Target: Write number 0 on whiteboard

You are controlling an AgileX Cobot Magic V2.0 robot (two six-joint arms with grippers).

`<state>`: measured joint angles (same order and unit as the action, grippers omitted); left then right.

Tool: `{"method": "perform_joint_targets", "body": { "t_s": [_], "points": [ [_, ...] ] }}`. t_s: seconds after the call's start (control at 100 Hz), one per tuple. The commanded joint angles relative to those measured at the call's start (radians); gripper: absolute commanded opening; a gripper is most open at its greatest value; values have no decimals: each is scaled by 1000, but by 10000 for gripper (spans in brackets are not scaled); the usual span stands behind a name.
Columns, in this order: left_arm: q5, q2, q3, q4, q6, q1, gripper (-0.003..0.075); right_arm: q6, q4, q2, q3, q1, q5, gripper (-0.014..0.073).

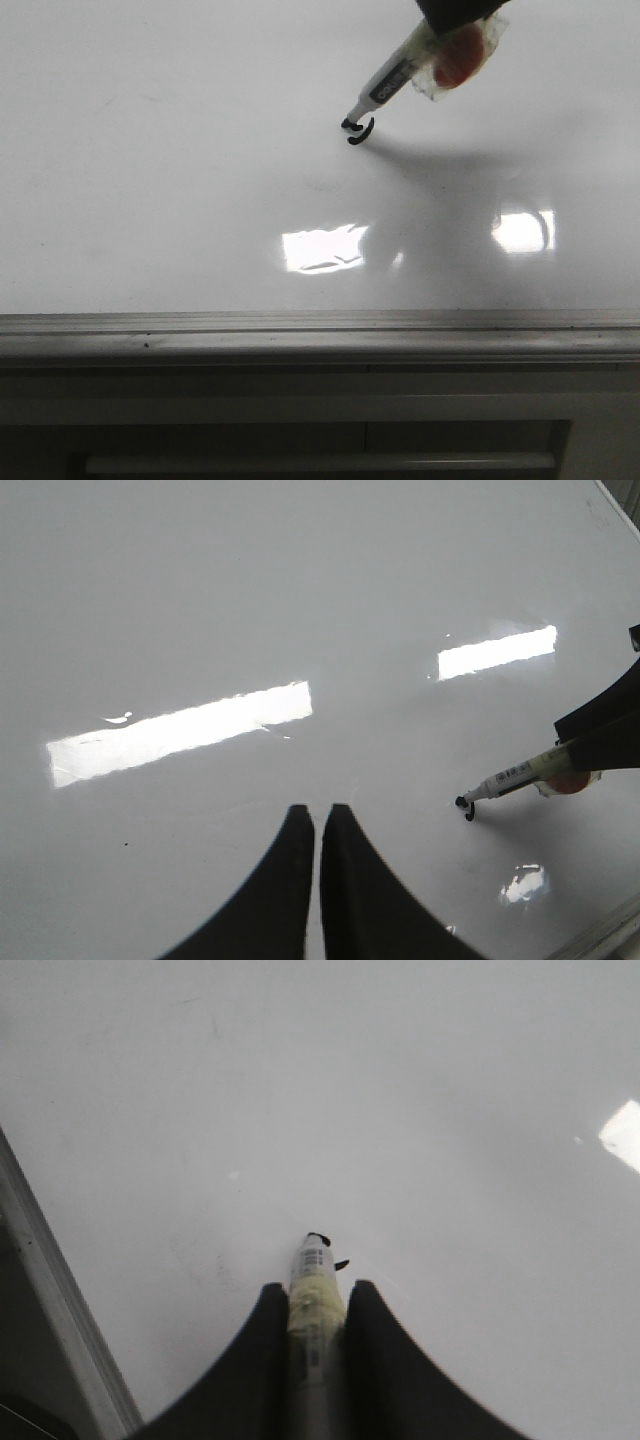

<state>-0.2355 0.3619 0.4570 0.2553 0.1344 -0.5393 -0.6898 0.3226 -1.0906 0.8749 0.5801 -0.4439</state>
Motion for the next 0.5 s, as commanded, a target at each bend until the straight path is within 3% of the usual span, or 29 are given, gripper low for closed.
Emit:
{"method": "perform_joint_targets", "body": {
  "t_s": [0.0,0.25,0.49],
  "points": [
    [74,4,27,12,-6,1,-20,-1,-2,-17,25,15,12,-47],
    [73,4,27,12,-6,1,-20,44,-14,-41,25,77,-65,-47],
    [73,4,27,12,-6,1,-20,322,-323,-33,25,77,-222,-47]
  ]
}}
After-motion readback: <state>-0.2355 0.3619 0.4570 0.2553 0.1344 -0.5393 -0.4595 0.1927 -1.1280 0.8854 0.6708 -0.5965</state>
